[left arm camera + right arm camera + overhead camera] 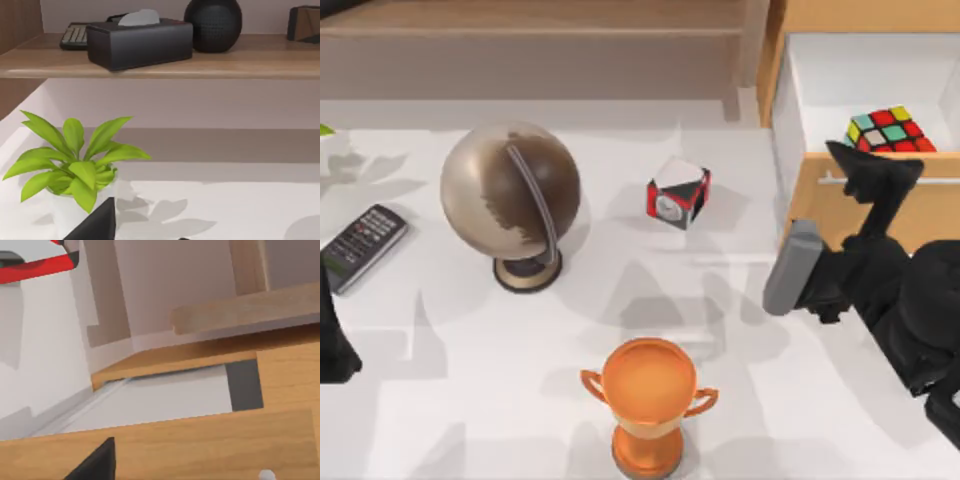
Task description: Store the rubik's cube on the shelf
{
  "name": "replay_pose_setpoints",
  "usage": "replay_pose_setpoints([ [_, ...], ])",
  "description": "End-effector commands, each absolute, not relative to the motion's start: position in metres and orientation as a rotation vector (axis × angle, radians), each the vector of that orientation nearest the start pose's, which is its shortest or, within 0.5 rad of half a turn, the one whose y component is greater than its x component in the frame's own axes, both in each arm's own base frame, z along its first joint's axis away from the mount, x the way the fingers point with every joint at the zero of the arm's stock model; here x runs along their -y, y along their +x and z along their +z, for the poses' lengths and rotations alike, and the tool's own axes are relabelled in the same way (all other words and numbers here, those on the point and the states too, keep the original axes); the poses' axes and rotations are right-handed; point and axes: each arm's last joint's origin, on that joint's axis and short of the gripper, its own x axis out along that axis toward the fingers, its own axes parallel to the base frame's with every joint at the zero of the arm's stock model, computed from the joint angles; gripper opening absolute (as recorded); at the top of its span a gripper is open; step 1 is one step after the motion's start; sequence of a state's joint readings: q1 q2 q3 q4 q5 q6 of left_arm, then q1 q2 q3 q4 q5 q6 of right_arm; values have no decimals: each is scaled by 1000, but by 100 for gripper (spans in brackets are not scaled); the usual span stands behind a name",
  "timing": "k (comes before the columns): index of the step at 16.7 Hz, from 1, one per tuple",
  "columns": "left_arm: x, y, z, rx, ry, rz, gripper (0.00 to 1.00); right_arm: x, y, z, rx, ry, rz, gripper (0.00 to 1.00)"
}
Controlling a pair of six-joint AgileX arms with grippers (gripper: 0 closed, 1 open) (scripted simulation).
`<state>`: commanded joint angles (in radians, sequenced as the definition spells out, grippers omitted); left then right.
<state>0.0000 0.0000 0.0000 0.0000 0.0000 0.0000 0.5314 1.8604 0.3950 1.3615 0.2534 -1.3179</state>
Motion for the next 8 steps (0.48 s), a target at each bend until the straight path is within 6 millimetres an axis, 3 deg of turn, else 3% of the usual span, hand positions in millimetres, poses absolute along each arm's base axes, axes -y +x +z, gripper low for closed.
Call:
replay_pose_setpoints([
  [4,1,106,160,0,0,0,100,-173,282,128,35,-1201,473,100],
  [8,1,106,160,0,0,0,100,-188,332,157,-193,-1033,564,100],
])
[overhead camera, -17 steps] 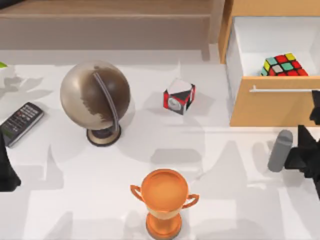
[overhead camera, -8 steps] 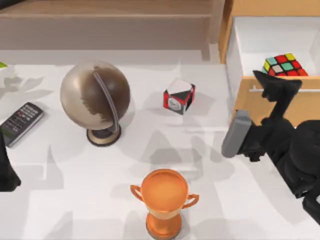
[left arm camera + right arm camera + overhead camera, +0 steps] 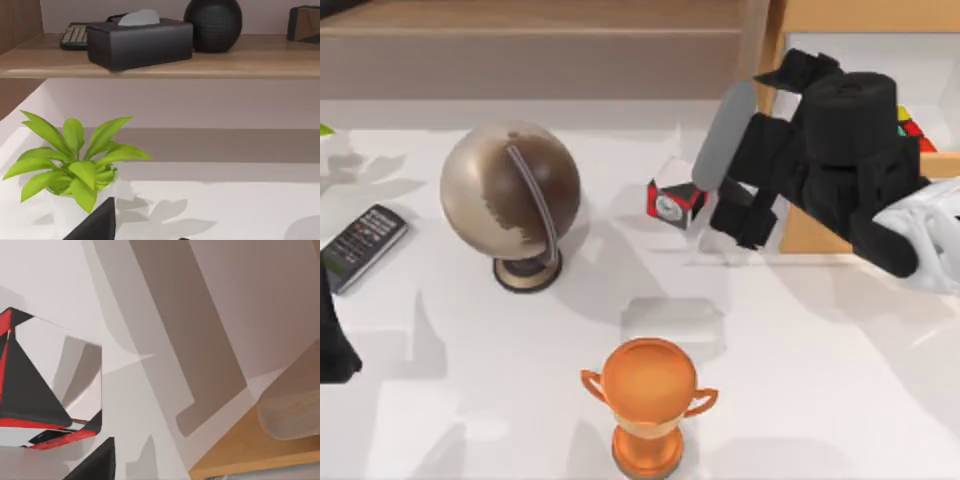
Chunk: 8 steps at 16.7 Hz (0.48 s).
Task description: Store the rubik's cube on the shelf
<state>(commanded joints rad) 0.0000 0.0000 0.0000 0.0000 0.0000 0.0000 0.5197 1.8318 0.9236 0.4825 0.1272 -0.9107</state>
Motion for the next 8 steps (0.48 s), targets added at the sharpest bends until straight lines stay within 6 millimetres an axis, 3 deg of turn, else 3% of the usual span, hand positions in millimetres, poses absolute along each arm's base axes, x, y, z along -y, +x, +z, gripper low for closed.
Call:
replay_pose_setpoints([
  [4,1,106,160,0,0,0,100,-181,383,194,-485,-847,571,100],
  [8,1,106,160,0,0,0,100,-156,425,230,-774,-652,512,100],
])
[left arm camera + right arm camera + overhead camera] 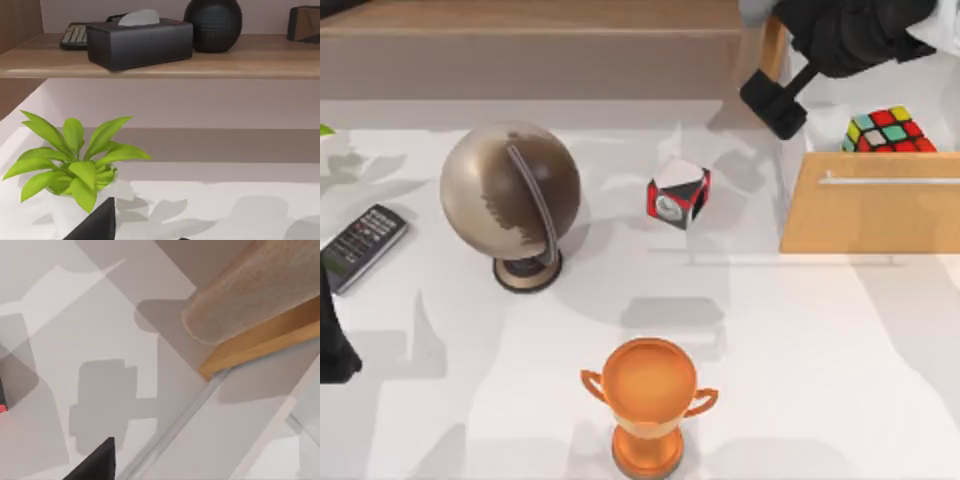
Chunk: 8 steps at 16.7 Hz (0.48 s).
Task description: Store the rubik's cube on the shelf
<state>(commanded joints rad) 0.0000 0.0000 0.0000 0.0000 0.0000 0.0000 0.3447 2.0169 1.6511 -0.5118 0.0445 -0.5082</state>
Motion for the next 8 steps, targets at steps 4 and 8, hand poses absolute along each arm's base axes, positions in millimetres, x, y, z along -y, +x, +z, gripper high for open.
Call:
replay_pose_setpoints([
  [4,1,106,160,0,0,0,100,-122,454,251,-1038,-468,416,100],
  [8,1,106,160,0,0,0,100,-90,470,250,-1266,-321,318,100],
])
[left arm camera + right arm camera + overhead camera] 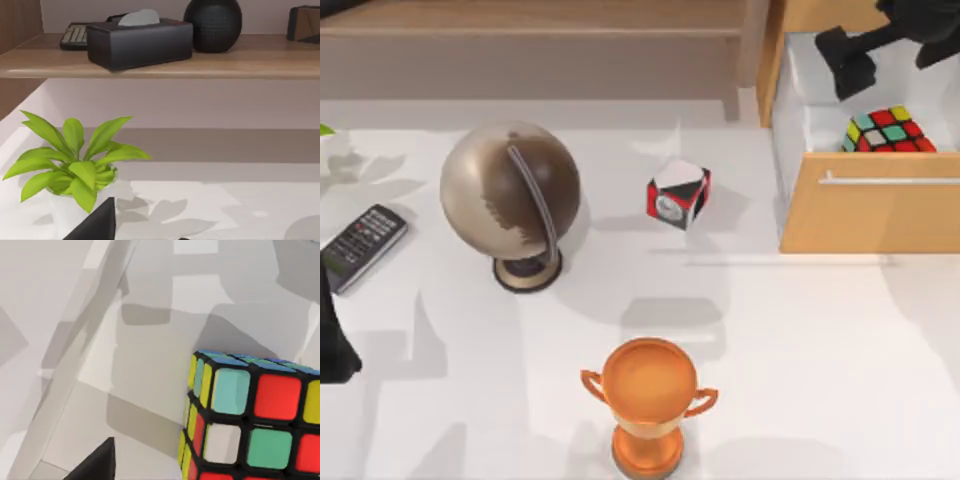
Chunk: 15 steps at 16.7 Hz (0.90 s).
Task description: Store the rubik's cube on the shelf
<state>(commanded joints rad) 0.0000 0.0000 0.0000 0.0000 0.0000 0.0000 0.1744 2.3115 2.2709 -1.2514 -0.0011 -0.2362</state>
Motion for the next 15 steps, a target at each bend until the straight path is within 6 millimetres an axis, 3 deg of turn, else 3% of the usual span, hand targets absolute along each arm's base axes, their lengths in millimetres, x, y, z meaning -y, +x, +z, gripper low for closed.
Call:
replay_pose_setpoints([
  [6,1,106,160,0,0,0,100,-65,480,231,-1459,-215,237,100],
  [12,1,106,160,0,0,0,100,-67,479,231,-1458,-218,241,100],
  [15,1,106,160,0,0,0,100,-69,480,220,-1461,-217,240,100],
])
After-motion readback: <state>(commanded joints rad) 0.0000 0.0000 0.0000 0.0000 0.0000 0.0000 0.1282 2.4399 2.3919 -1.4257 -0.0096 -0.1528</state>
